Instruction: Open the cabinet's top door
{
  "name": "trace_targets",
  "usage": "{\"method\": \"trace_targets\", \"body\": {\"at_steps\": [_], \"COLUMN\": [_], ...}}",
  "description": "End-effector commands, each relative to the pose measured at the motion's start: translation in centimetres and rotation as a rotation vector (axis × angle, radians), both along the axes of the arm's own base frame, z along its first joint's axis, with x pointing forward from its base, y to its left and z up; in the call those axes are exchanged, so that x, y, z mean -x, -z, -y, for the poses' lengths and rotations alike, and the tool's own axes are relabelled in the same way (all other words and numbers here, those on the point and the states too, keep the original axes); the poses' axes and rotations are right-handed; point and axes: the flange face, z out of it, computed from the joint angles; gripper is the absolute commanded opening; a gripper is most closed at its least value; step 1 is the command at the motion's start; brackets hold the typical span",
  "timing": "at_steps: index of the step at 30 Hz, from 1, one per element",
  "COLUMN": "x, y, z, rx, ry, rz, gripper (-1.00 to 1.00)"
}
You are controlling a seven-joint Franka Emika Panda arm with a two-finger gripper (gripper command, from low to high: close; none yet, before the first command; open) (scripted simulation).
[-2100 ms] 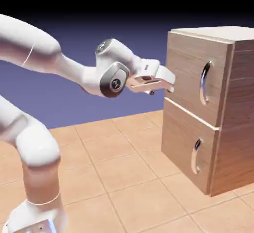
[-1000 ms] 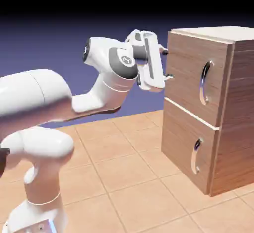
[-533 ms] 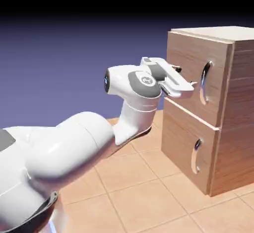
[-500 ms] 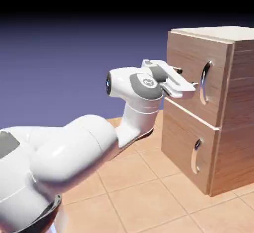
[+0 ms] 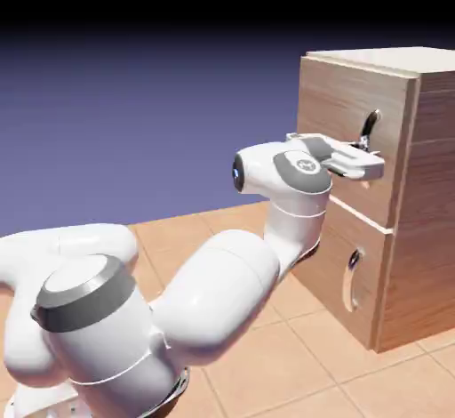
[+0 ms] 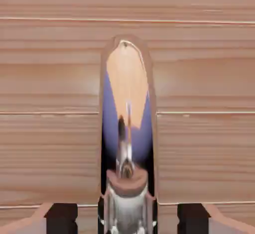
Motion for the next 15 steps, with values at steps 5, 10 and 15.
{"method": "trace_targets", "body": {"at_steps": [5, 10, 15], "x": [3.7, 6.8, 9.4], "y": [0.0, 0.0, 0.0], "z": [-2.2, -4.6, -7.1], "rx": [0.000, 0.000, 0.000], "ry": [0.125, 0.243, 0.350], "rz": [0.000, 0.000, 0.000], "gripper": [-1.00, -1.00, -1.00]}}
